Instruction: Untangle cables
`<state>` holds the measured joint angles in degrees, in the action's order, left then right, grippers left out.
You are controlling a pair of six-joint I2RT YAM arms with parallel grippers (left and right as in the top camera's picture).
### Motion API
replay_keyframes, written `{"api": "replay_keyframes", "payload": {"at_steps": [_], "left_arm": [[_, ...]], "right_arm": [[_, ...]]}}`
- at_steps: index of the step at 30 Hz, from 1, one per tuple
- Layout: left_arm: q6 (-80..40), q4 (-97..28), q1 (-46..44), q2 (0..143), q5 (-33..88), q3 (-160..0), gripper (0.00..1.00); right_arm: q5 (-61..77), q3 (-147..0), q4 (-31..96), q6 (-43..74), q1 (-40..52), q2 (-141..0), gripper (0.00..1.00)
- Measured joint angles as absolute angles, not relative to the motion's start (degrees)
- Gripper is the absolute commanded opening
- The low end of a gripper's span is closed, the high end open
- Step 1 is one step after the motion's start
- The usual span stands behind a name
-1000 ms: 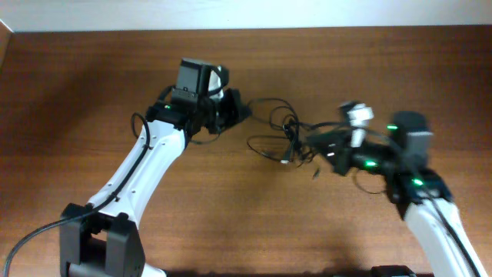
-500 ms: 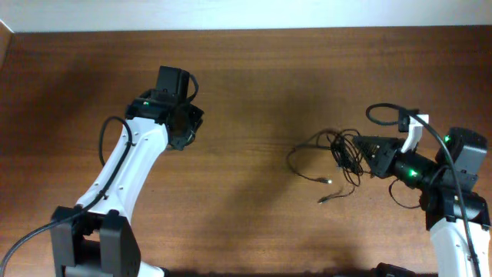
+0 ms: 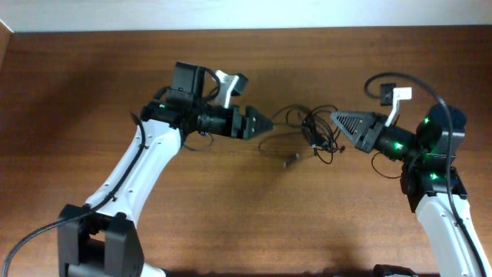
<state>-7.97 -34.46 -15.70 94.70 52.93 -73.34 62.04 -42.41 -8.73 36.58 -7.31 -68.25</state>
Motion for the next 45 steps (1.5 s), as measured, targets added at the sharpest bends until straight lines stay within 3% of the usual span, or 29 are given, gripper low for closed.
{"api": "replay_keyframes", "payload": {"at_steps": [2, 8, 14, 21, 27, 33, 37, 39, 45], "left_arm": [[-4.9, -34.5, -17.5, 94.7, 54.5, -73.3, 0.68], [-3.8, -30.5, -26.9, 94.7, 46.6, -73.3, 0.72], [-20.9, -25.5, -32.9, 94.7, 27.7, -73.3, 0.7], [-34.5, -22.2, -34.9, 96.1, 19.1, -72.9, 0.71], [-38.4, -12.5, -34.9, 99.2, 27.7, -72.4, 0.7], [-33.4, -16.1, -32.7, 99.2, 36.5, -72.4, 0.71], [-29.6, -19.3, -25.0, 99.1, 44.4, -72.4, 0.73], [-27.9, -20.8, -20.9, 98.5, 47.3, -72.3, 0.7], [-25.5, -22.1, -20.9, 91.6, 51.4, -69.2, 0.7]], "right_arm": [[62.2, -42.4, -11.9, 42.1, -7.3, -68.3, 0.04], [64.0, -42.4, -12.5, 54.5, -7.3, -68.3, 0.04], [67.3, -42.4, -12.5, 59.5, -7.3, -68.3, 0.04], [71.4, -42.4, -19.5, 63.7, -7.3, -68.5, 0.04], [72.9, -42.4, -19.9, 65.3, -7.3, -68.5, 0.04], [73.2, -42.4, -20.0, 65.8, -7.3, -68.5, 0.04], [73.2, -42.4, -20.0, 65.8, -7.3, -68.5, 0.04], [73.2, -42.4, -20.0, 65.9, -7.3, -68.5, 0.04], [73.2, -42.4, -20.0, 67.5, -7.3, -68.5, 0.04]]}}
